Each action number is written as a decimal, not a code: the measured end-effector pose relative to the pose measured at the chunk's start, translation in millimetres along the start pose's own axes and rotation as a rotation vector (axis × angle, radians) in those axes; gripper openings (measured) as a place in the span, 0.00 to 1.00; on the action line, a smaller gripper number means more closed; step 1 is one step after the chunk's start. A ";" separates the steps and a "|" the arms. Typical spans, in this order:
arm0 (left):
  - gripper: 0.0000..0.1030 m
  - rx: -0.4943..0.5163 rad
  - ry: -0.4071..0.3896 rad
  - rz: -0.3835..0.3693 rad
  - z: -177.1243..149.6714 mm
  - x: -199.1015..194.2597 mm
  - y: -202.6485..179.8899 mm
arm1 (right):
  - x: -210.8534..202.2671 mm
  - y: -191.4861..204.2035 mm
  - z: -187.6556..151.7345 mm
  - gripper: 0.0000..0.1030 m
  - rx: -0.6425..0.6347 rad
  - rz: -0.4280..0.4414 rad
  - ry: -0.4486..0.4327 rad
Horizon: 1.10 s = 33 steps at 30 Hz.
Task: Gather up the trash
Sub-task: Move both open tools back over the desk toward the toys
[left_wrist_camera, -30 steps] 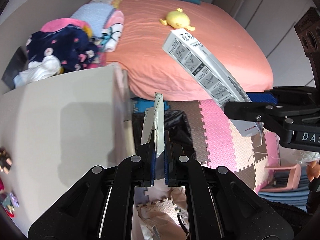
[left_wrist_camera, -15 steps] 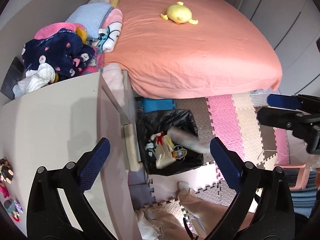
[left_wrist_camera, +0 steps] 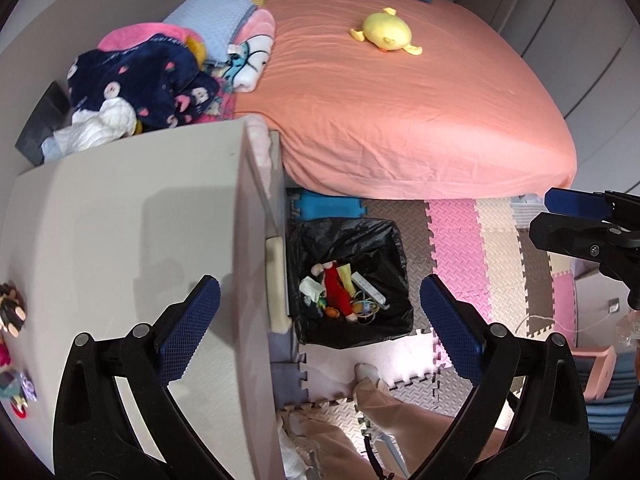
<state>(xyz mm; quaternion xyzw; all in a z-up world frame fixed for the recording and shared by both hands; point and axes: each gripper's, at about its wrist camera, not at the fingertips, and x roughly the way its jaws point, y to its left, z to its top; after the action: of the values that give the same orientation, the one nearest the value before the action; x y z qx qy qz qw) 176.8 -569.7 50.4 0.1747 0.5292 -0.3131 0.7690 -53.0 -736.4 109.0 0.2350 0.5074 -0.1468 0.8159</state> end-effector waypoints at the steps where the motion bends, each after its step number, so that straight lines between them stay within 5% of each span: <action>1: 0.94 -0.009 0.001 0.000 -2.7 -0.8 4.7 | 1.5 4.4 0.8 0.66 -0.011 0.003 0.003; 17: 0.94 -0.200 -0.020 0.054 -47.4 -27.4 85.7 | 37.1 111.7 8.6 0.66 -0.215 0.078 0.067; 33: 0.94 -0.455 -0.055 0.166 -141.8 -81.9 198.5 | 80.2 246.0 -0.8 0.66 -0.435 0.178 0.155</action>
<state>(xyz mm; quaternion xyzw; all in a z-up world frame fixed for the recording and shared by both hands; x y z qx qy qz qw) 189.2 -312.8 59.8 0.0310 0.5488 -0.1262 0.8258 99.5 -527.9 94.5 0.1079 0.5654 0.0568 0.8157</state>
